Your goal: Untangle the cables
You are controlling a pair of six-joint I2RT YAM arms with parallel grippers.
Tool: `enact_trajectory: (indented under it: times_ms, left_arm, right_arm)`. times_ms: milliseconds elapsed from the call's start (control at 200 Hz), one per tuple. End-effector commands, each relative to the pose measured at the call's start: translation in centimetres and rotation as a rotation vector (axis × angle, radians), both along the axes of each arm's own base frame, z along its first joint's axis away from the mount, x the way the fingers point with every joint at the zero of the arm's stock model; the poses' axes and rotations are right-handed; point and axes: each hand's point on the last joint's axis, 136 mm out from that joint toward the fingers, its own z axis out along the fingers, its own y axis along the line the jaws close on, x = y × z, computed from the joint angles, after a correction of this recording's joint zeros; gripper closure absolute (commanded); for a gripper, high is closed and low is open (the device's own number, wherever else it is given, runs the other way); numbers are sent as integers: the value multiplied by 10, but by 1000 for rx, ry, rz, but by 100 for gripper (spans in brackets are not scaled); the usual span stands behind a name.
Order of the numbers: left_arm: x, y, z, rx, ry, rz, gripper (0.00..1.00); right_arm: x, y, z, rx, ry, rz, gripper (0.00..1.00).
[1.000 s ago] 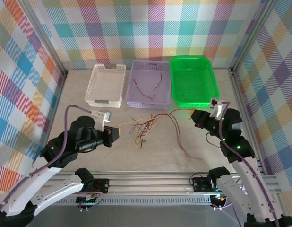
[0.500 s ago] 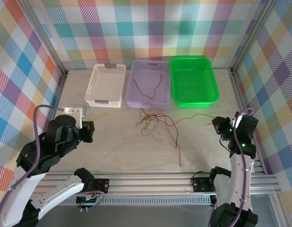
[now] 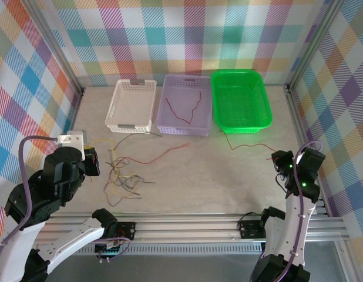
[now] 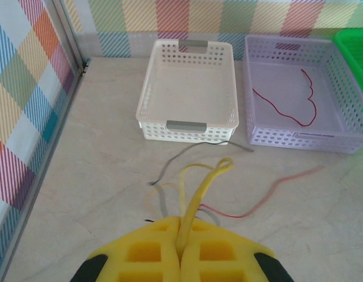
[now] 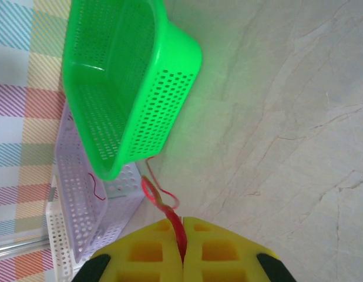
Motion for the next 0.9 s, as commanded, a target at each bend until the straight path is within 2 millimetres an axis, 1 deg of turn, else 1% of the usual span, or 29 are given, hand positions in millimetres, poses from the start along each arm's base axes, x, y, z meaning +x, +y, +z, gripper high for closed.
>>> enact_trajectory:
  times_ms: [0, 155, 250, 365, 460, 550, 725, 845, 895]
  left_arm:
    - [1, -6, -4, -13, 6, -25, 100]
    - [13, -39, -14, -85, 29, -136, 100]
    - [22, -60, -14, -116, 47, -201, 100]
    - [32, -87, -12, -153, 64, -284, 100]
    - [41, -104, -8, -175, 65, -334, 100]
    - [50, -117, -3, -184, 68, -369, 100]
    - [64, -137, 7, -194, 57, -418, 100]
    - [71, -147, 16, -215, 22, -444, 100]
    - [74, -150, 20, -225, 6, -451, 100]
  right_arm:
    - [5, 7, 19, 9, -84, 48, 100]
    - [14, 31, 58, 19, -236, 191, 100]
    - [14, 45, 75, 15, -281, 251, 100]
    - [7, 54, 108, -23, -365, 283, 100]
    - [-1, 61, 139, -47, -432, 298, 100]
    - [-4, 68, 161, -50, -467, 321, 100]
    - [-5, 79, 191, -37, -531, 356, 100]
    - [5, 89, 201, -11, -538, 409, 100]
    - [11, 97, 204, -19, -545, 449, 100]
